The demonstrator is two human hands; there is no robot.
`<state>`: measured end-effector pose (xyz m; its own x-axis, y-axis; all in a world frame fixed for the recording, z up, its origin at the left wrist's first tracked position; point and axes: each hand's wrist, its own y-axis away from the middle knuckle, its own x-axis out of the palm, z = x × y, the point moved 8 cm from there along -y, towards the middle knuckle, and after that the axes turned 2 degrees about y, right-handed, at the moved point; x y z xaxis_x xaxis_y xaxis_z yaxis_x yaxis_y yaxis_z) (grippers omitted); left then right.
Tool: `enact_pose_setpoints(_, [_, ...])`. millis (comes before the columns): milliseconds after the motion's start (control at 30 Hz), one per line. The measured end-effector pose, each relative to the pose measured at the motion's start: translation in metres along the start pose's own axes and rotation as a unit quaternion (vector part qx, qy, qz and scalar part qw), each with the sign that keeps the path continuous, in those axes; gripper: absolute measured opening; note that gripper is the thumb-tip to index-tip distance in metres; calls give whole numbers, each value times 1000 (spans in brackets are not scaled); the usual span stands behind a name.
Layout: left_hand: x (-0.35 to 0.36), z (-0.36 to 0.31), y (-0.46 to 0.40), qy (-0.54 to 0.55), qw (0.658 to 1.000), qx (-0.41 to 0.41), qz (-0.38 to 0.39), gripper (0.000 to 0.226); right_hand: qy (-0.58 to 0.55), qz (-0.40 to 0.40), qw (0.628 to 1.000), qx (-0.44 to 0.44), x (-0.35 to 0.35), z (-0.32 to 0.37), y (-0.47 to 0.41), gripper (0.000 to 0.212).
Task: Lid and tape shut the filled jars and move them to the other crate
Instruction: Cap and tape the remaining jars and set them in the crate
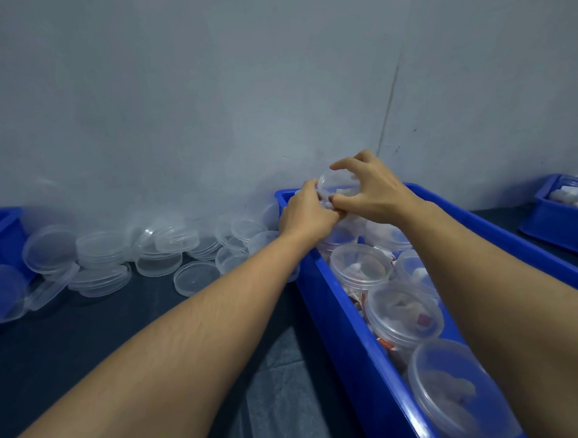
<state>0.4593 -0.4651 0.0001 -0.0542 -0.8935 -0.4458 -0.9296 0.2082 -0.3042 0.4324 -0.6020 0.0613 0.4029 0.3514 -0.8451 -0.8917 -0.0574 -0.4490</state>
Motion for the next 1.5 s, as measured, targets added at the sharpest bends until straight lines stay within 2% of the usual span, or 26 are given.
enact_pose_setpoints(100, [2,-11,-5,-52,999,15,-3,59,-44,-13,997,54,2,-20,3,64])
enact_pose_setpoints(267, [23,-1,-6,-149,987,-20,55,49,0,69,991,113,23,-41,10,81])
enact_pose_setpoints(333, [28,3,-5,-169,983,-32,59,41,24,94,986,137,29,-48,14,75])
enact_pose_setpoints(433, [33,8,-6,-201,974,-52,87,43,58,154,976,142,43,-51,17,56])
enact_pose_setpoints(500, [34,9,-7,-211,970,-60,106,42,71,188,971,133,49,-46,17,52])
enact_pose_setpoints(633, [30,6,-6,-191,974,-52,114,35,67,191,972,122,47,-33,16,46])
enact_pose_setpoints(800, [-19,3,12,-44,998,-35,39,50,97,93,987,85,22,1,11,26])
enact_pose_setpoints(933, [-88,17,45,-21,998,-32,-41,40,75,66,995,13,24,71,2,37])
enact_pose_setpoints(1067, [-158,64,96,-10,991,-95,-94,38,43,137,987,-72,64,165,17,35])
enact_pose_setpoints(1267, [-251,167,207,-22,956,-228,-185,26,51,283,940,-185,169,281,91,30])
enact_pose_setpoints(1367, [-280,210,256,61,930,-267,-244,23,45,325,922,-206,205,308,122,30])
enact_pose_setpoints(1500, [-312,239,291,219,884,-252,-328,14,105,290,920,-241,229,328,132,27])
